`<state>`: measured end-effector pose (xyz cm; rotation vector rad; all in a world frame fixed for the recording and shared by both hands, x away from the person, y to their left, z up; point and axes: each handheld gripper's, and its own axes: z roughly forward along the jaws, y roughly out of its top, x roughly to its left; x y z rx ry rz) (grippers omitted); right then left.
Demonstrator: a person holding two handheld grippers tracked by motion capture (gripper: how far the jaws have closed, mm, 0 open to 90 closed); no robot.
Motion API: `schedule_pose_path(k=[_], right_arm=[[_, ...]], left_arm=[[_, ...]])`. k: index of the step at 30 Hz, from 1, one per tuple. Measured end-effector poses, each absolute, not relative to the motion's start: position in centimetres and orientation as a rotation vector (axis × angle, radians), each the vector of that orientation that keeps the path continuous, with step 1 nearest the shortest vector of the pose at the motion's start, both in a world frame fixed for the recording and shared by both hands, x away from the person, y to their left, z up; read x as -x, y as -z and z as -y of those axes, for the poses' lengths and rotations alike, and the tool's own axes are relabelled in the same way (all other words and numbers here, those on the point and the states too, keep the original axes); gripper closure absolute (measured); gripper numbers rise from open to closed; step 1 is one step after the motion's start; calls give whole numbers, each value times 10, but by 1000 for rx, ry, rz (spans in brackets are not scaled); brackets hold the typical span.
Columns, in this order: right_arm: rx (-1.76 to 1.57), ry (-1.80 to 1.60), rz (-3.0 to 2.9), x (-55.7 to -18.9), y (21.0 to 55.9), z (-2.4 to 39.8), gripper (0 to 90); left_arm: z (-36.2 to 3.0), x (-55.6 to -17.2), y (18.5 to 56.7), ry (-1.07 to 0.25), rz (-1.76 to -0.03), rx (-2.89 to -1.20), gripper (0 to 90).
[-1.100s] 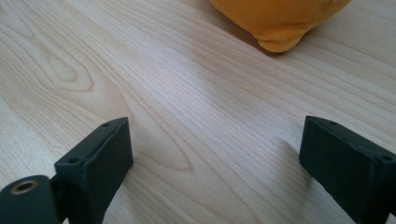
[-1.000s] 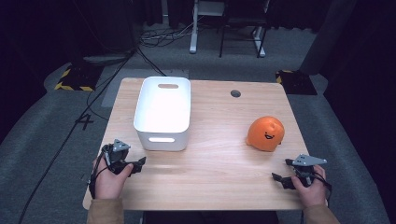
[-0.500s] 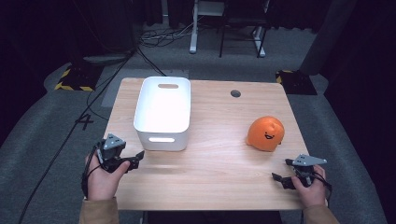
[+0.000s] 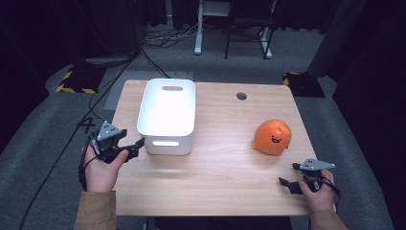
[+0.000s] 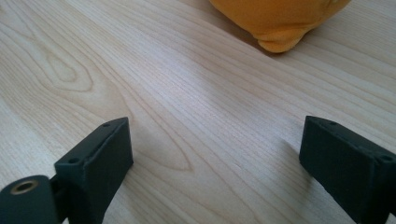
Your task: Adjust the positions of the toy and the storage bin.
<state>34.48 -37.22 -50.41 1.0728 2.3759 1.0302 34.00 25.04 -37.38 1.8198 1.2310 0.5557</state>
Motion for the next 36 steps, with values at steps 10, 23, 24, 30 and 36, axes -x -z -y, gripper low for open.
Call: schedule_pose_path(k=[10,23,24,30,36], right_arm=[[-1079,-1032,-2373,-345,504,372,96],[-1079,-1033,-2372,-345,504,372,96],[-1081,-1033,-2372,-345,504,372,96],[-1080,-1033,-2373,-345,504,372,96],[-1072,-1028,-2378,-345,504,372,96]], left_arm=[[-254,-369,371,-576,-1212,-1760,285],[-250,-404,399,-558,-1242,-1767,319],[-250,-405,401,-548,-1241,-1767,344],[-243,-407,406,-528,-1194,-1785,420],[-243,-402,404,-535,-1182,-1799,449]])
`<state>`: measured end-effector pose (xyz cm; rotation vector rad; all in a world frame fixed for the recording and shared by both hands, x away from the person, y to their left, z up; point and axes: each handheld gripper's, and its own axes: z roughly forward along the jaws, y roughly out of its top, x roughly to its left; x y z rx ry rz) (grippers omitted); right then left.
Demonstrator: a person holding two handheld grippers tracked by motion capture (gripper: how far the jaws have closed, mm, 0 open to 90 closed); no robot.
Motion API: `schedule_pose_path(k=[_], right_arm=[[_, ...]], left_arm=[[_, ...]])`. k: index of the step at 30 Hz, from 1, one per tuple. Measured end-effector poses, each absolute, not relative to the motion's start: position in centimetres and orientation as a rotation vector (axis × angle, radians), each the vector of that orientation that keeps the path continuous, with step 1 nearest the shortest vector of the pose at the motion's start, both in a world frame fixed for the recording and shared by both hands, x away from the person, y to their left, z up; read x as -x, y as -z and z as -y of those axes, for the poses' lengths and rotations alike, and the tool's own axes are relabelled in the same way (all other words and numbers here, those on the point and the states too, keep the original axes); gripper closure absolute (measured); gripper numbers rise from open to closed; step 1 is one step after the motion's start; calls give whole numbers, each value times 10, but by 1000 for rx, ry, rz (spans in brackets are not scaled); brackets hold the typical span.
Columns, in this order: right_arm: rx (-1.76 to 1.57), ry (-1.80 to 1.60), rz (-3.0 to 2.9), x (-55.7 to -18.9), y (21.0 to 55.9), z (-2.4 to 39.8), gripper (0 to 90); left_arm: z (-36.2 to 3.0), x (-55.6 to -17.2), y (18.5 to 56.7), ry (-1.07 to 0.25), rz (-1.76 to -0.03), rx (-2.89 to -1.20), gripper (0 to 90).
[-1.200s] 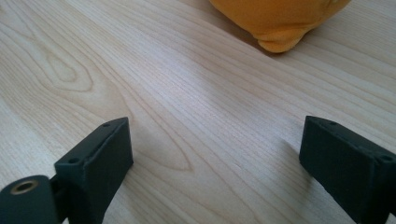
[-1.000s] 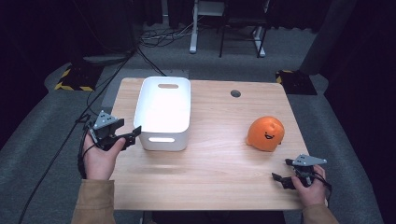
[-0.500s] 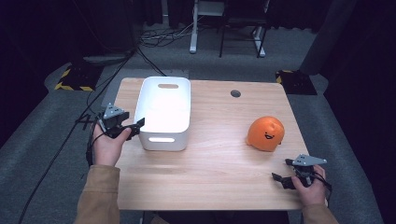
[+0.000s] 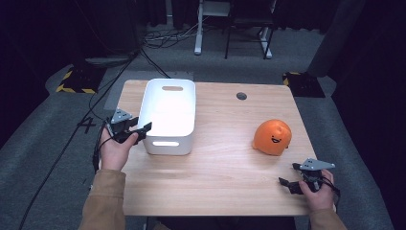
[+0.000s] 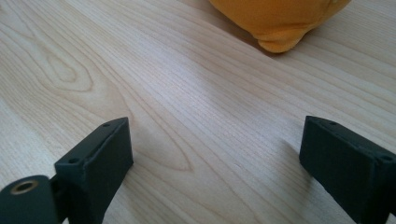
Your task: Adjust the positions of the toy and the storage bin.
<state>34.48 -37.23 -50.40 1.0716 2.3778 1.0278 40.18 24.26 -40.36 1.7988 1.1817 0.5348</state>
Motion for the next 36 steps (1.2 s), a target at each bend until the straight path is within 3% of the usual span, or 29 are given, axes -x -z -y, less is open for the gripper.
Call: schedule_pose_path(k=[18,21,36], right_arm=[[-1078,-1032,-2373,-345,504,372,96],[-1075,-1031,-2374,-345,504,372,96],[-1072,-1030,-2376,-345,504,372,96]], left_arm=[[-192,-355,407,-488,-1076,-1795,420],[-180,-347,407,-431,-1050,-1824,360],[-130,-307,403,-459,-975,-1889,311]])
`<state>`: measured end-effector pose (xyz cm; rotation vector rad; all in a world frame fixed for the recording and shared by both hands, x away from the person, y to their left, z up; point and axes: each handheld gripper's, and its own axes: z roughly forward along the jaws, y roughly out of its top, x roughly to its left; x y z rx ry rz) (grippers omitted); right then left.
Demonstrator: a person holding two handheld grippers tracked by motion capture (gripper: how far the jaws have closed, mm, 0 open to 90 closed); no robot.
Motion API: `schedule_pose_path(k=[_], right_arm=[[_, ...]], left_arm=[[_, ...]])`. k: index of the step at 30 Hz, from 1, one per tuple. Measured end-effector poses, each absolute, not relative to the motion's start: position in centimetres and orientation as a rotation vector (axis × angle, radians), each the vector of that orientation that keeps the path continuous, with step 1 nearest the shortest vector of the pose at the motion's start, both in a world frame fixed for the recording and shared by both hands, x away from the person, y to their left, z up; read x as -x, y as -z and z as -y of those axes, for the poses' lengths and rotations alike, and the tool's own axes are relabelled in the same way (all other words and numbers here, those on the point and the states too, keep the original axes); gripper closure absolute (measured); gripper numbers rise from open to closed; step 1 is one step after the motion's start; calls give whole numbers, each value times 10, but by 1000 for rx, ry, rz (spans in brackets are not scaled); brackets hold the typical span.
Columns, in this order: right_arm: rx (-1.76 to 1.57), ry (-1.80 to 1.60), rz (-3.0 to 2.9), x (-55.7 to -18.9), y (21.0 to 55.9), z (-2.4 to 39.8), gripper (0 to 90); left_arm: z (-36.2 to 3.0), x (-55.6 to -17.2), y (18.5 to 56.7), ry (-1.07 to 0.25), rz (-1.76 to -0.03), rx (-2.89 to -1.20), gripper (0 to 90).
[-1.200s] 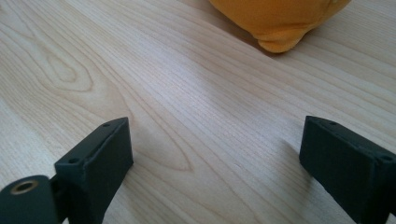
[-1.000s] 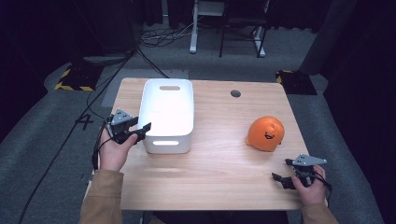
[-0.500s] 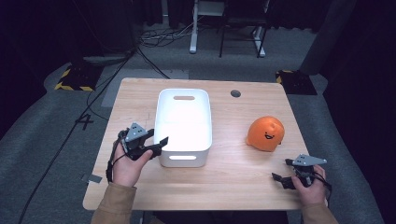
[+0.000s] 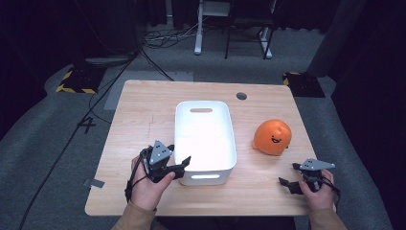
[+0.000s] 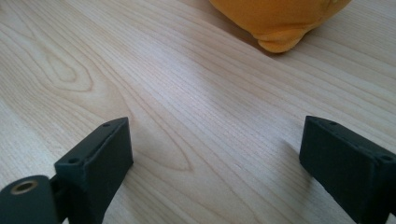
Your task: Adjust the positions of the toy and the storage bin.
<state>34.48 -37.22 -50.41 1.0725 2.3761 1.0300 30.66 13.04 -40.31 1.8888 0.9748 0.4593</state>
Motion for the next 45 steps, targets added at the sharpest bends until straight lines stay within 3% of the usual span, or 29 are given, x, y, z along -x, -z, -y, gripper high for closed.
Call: schedule_pose_path(k=[23,31,34,38,40,45], right_arm=[[-1079,-1033,-2372,-345,504,372,96],[-1077,-1032,-2373,-345,504,372,96],[-1080,-1033,-2372,-345,504,372,96],[-1073,-1031,-2376,-345,504,372,96],[-1080,-1033,-2372,-345,504,372,96],[-1081,-1034,-2372,-345,504,372,96]], left_arm=[[-91,-261,404,-424,-889,-1916,301],[-82,-248,403,-419,-890,-1924,278],[-77,-244,405,-412,-918,-1911,233],[-80,-244,402,-429,-911,-1914,227],[-83,-245,397,-433,-906,-1903,182],[-93,-250,386,-456,-900,-1865,195]])
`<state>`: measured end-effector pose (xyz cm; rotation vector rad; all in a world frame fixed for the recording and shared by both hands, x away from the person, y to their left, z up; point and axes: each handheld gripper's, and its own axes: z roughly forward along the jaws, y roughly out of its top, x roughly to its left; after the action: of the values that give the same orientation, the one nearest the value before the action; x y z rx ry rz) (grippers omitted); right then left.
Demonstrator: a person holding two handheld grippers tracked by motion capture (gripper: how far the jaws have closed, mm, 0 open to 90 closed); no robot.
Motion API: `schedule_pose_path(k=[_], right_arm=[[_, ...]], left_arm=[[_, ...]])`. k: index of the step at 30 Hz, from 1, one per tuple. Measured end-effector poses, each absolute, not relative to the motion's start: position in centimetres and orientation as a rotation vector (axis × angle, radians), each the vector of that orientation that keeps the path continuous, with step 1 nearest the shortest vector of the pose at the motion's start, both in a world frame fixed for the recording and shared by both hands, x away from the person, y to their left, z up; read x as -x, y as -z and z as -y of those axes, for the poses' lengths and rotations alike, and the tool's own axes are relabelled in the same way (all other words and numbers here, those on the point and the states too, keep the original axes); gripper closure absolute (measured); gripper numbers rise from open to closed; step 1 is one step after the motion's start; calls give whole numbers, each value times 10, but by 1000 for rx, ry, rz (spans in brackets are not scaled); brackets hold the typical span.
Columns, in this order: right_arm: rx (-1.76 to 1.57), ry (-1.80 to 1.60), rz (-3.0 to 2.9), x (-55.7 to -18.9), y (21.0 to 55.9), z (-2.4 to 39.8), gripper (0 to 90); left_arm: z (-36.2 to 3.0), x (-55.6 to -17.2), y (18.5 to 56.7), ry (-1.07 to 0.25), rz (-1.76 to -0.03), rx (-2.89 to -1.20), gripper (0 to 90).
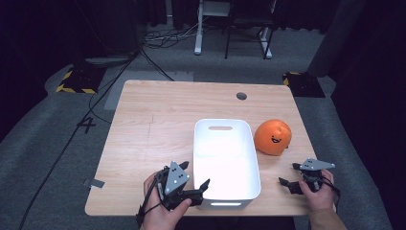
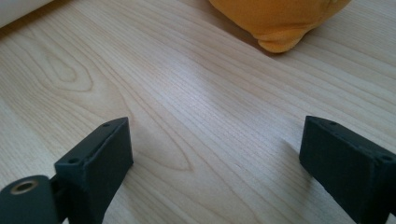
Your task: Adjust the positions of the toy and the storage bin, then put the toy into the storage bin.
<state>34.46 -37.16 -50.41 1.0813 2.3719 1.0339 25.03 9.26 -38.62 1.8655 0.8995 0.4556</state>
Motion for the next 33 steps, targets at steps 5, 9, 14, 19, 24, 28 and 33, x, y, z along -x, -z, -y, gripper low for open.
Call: schedule_pose_path(k=[5,9,14,19,24,28,33], right_arm=[[-1081,-1034,-2372,-345,504,372,96],[-1076,-1031,-2376,-345,504,372,96],[-1080,-1034,-2372,-345,504,372,96],[-1080,-1032,-2374,-345,504,372,96],[-1081,-1034,-2372,-345,504,372,96],[-1058,-1032,-2389,-346,504,373,96],[-1061,-1039,-2387,-346,504,373,96]], left_arm=[[-106,-259,377,-502,-912,-1842,200],[-122,-274,376,-545,-954,-1829,202],[-137,-287,382,-575,-990,-1831,211],[-160,-303,396,-580,-1028,-1874,215],[-175,-313,410,-576,-1079,-1907,209],[-184,-321,424,-560,-1126,-1959,208],[-194,-330,445,-499,-1164,-2060,227]])
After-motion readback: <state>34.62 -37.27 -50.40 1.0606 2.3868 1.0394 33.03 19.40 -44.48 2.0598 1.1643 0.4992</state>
